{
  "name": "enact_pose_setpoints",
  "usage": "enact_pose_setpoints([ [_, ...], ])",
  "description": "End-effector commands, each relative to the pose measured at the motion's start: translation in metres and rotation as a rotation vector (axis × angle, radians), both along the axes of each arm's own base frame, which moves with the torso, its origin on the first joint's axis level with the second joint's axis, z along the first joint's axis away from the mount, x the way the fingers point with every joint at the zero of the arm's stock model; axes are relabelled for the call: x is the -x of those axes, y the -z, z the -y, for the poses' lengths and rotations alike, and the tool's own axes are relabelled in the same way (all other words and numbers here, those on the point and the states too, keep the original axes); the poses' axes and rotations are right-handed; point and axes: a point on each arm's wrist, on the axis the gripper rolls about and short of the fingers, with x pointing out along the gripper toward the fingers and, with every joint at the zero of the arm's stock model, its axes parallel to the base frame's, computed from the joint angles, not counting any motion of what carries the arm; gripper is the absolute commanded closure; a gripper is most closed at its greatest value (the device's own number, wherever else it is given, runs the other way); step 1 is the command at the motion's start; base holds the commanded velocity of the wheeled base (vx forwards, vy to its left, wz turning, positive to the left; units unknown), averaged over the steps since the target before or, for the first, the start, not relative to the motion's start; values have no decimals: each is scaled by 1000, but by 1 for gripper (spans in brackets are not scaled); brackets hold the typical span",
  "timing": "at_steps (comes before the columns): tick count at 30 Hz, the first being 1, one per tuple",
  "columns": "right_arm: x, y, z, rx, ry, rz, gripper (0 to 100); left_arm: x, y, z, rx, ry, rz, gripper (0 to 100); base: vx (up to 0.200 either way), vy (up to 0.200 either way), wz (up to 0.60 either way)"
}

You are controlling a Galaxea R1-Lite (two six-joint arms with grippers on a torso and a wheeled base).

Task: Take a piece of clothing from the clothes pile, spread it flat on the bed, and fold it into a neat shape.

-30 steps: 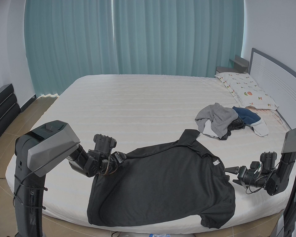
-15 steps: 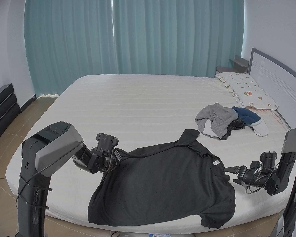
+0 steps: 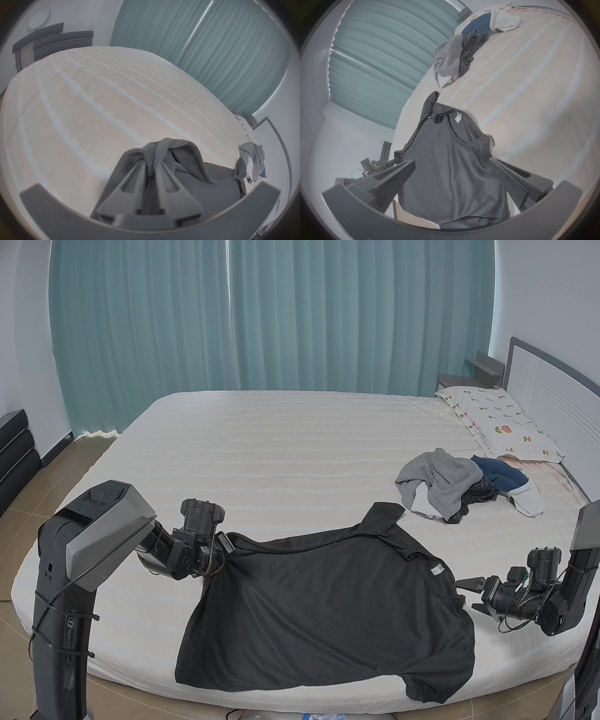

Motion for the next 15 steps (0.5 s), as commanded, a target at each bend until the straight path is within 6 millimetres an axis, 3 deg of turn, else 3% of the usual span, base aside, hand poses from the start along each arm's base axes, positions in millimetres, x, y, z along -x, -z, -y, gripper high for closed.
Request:
enact_pose_setpoints([
  [1, 0, 1, 0, -1, -1, -3, 0, 1, -3, 0, 21, 14, 3, 0, 0, 0, 0],
  [13, 0, 1, 0, -2, 0, -2, 0, -1, -1, -3, 17, 6, -3, 0, 0, 0, 0],
  [14, 0, 0, 0, -2, 0, 0, 0, -1, -1, -2, 15, 10, -1, 100, 0, 0, 0],
  [15, 0, 1, 0, -2, 0, -2, 0, -2, 0, -2, 15, 10, -1, 100, 0, 0, 0],
])
